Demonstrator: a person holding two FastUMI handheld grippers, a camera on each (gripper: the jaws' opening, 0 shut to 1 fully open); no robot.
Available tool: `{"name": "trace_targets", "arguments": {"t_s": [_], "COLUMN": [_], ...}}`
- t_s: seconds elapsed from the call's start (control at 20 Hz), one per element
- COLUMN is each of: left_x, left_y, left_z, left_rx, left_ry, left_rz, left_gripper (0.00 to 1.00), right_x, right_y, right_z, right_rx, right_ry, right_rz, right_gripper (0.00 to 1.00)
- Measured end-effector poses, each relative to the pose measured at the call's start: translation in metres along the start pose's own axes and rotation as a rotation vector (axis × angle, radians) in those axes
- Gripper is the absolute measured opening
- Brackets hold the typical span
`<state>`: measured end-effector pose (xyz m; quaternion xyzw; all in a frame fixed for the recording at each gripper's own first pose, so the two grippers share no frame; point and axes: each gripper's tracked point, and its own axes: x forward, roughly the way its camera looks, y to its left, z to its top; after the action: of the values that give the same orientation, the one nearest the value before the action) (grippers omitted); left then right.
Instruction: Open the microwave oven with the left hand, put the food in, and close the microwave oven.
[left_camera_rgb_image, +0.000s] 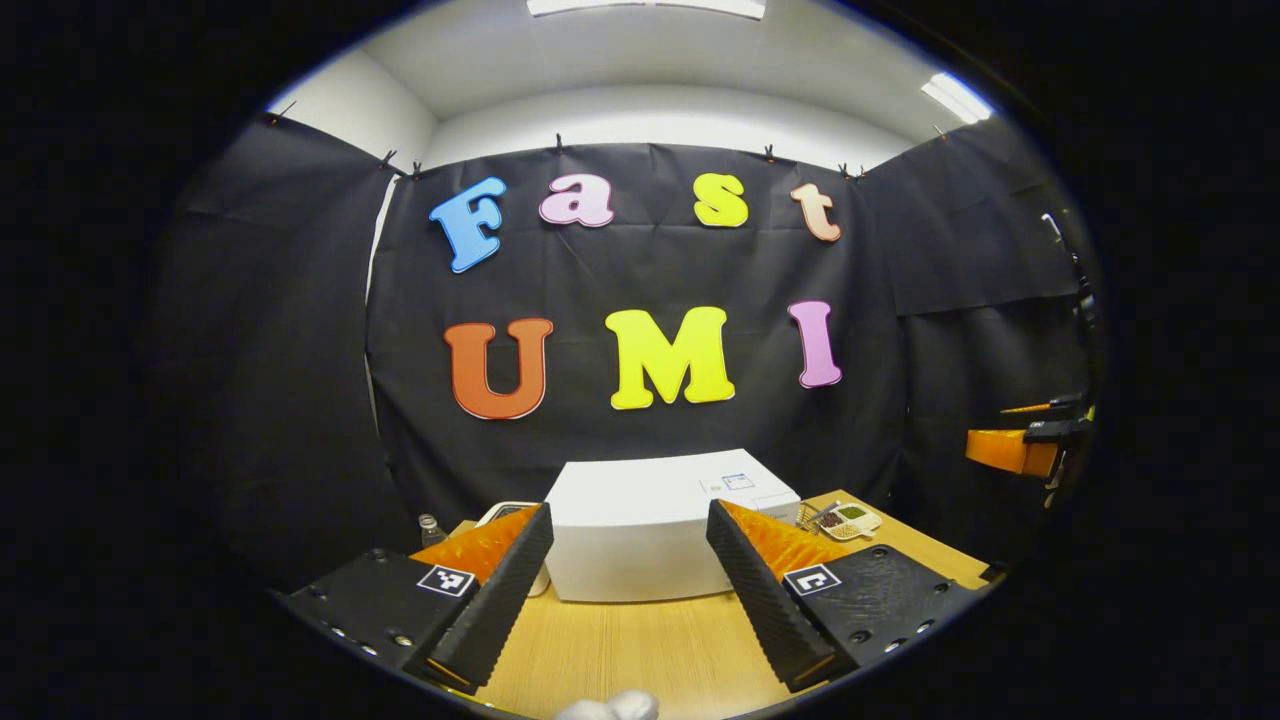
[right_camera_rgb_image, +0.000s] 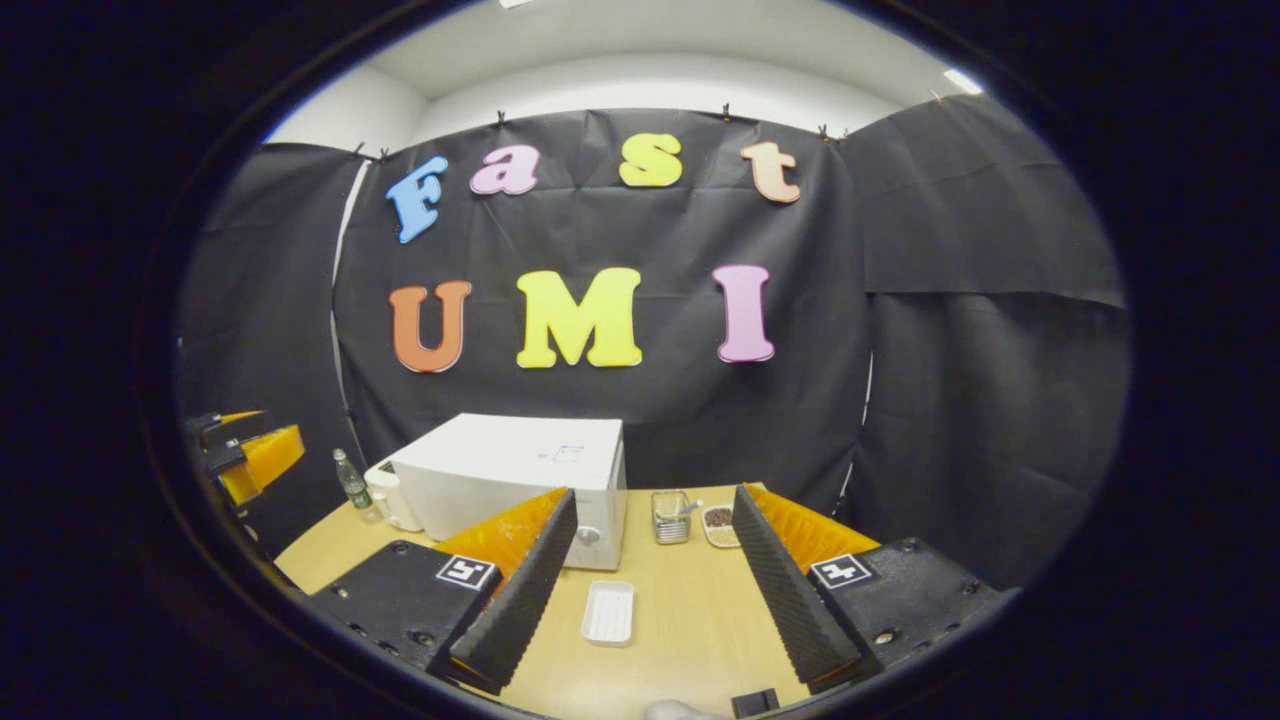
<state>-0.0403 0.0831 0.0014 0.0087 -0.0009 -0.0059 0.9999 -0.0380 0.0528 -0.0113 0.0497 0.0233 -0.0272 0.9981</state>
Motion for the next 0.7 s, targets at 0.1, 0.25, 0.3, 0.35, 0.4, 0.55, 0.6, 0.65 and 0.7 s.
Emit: {"name": "trace_targets", "arguments": {"t_s": [0.1, 0.25, 0.3, 0.35, 0.4, 0.55, 0.6, 0.65, 0.7], "left_x": [-0.004, -0.010, -0.010, -0.012, -0.015, -0.019, -0.020, -0.020, -0.022], "left_y": [0.003, 0.005, 0.007, 0.009, 0.009, 0.013, 0.014, 0.015, 0.017], "left_z": [0.009, 0.019, 0.023, 0.024, 0.026, 0.034, 0.036, 0.037, 0.037], "left_rx": [-0.008, -0.022, -0.023, -0.022, -0.021, -0.017, -0.016, -0.015, -0.015], "left_ry": [-0.005, -0.011, -0.020, -0.018, -0.022, -0.035, -0.040, -0.044, -0.044], "left_rz": [0.014, 0.022, 0.027, 0.030, 0.029, 0.033, 0.035, 0.037, 0.039], "left_gripper": [0.96, 0.96, 0.96, 0.96, 0.96, 0.96, 0.96, 0.96, 0.96], "right_x": [-0.001, -0.004, -0.005, -0.004, -0.005, -0.006, -0.006, -0.007, -0.008], "right_y": [0.005, 0.010, 0.009, 0.011, 0.012, 0.017, 0.018, 0.019, 0.020], "right_z": [0.009, 0.016, 0.018, 0.020, 0.021, 0.023, 0.025, 0.024, 0.026], "right_rx": [-0.005, -0.013, -0.014, -0.016, -0.016, -0.004, -0.003, -0.005, -0.008], "right_ry": [-0.016, -0.018, -0.021, -0.026, -0.027, -0.024, -0.026, -0.027, -0.031], "right_rz": [0.014, 0.029, 0.026, 0.029, 0.028, 0.036, 0.035, 0.034, 0.033], "right_gripper": [0.91, 0.91, 0.91, 0.91, 0.90, 0.91, 0.91, 0.91, 0.91]}}
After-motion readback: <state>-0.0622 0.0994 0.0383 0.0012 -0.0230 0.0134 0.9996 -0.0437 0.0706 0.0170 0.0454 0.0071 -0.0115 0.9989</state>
